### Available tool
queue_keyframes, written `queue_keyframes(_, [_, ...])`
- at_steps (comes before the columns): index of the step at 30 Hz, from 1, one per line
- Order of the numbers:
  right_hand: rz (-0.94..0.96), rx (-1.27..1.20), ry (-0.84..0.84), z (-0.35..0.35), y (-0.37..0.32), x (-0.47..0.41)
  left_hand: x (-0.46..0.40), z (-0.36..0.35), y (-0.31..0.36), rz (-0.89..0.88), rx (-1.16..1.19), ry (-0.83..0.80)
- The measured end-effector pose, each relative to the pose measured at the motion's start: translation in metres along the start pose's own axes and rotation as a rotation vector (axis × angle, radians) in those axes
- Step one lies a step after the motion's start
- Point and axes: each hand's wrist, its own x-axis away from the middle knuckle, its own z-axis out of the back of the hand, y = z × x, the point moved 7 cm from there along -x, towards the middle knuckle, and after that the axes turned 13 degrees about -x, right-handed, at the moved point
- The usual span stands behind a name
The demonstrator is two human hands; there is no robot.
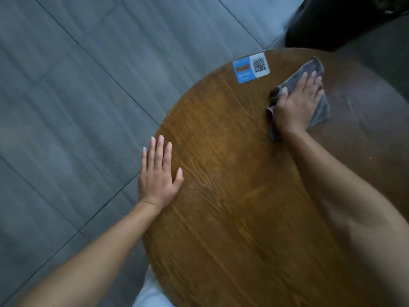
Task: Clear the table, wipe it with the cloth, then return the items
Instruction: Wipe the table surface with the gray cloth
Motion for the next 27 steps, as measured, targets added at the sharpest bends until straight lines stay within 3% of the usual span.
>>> queue_keyframes(4, [0.506,0.032,-0.205,-0.059,-0.081,0.139,0.001,0.0,-0.002,-0.013,-0.004,0.007])
queue_keyframes(7, [0.676,0.058,-0.351,-0.06,-0.053,0.216,0.001,-0.002,-0.003,-0.023,0.013,0.002])
queue_keyframes(9, [0.441,0.06,-0.22,-0.037,0.004,0.196,0.001,-0.001,-0.002,-0.023,0.007,-0.01])
queue_keyframes(12, [-0.304,-0.031,0.107,0.012,0.108,0.172,0.001,-0.001,-0.003,-0.017,0.024,-0.011])
queue_keyframes(14, [-0.481,-0.088,0.158,0.015,0.125,0.194,0.001,-0.002,-0.005,-0.012,0.021,-0.022])
queue_keyframes(18, [-0.356,-0.158,0.113,-0.008,0.09,0.256,0.002,0.0,-0.003,-0.022,0.006,-0.046])
queue_keyframes(23, [0.09,-0.214,-0.177,-0.064,-0.029,0.323,0.001,-0.001,-0.004,-0.019,0.016,-0.066])
queue_keyframes(27, [0.014,-0.342,-0.208,-0.045,-0.025,0.324,0.002,0.009,-0.002,-0.037,0.016,-0.122])
